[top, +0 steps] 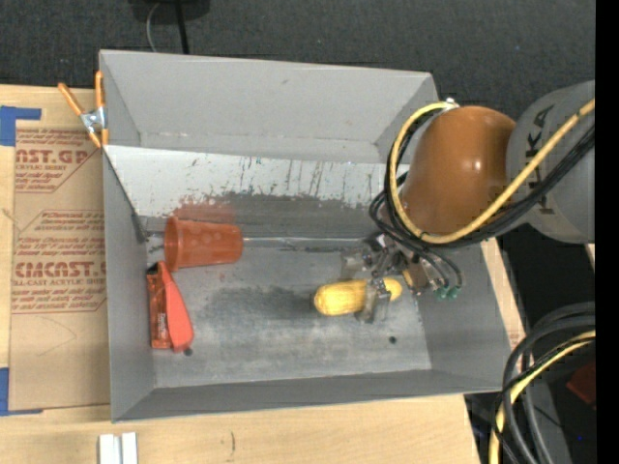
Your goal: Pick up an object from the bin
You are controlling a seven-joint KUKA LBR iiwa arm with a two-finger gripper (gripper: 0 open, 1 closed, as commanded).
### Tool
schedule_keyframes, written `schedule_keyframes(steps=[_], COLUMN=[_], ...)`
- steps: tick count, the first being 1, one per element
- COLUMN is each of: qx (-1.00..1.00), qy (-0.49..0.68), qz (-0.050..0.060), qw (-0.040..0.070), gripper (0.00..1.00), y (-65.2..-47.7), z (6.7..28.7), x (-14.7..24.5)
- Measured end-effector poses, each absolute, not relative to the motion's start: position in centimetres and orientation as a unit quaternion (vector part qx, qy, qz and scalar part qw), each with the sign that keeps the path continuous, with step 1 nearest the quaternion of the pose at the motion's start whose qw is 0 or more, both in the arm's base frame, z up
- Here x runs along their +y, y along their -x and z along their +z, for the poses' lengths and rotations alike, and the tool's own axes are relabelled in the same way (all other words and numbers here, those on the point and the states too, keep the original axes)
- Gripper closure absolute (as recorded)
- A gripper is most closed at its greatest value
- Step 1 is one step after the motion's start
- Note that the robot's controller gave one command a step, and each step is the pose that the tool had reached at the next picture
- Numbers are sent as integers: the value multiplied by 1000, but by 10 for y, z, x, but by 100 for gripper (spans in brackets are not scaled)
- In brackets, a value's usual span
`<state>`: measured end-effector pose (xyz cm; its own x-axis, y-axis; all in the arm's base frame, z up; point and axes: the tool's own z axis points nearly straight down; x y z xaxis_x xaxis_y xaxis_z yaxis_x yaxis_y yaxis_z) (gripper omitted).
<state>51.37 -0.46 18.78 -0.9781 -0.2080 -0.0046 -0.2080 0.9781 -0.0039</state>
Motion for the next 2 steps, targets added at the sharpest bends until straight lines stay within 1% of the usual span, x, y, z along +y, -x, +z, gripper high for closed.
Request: schedule_keyframes(steps=[1, 2], qx=[995, 994], qy=[104, 106], qz=[-2, -1], qw=[-1, 1], gripper=[100, 100], y=[-517, -518], z=[231, 247], x=[5, 8])
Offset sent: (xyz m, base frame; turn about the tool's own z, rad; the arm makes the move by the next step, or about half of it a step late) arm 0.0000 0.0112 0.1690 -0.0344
